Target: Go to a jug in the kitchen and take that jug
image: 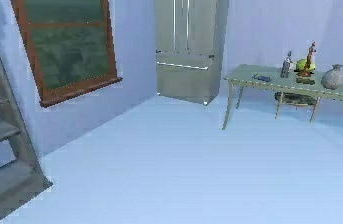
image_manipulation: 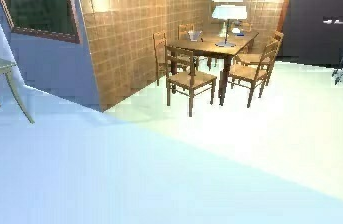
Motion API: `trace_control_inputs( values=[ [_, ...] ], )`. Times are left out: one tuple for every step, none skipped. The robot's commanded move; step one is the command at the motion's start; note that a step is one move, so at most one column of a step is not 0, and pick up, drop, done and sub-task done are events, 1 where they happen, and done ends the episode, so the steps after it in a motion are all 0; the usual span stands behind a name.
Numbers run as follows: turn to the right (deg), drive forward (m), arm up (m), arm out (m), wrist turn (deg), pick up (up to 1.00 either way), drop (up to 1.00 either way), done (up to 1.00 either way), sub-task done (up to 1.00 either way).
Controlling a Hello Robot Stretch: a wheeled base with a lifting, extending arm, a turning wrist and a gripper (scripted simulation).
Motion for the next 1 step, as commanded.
trace_control_inputs(
  values=[
    [30.0, 0.0, 0.0, 0.0, 0.0, 0.0, 0.0, 0.0, 0.0]
  ],
)
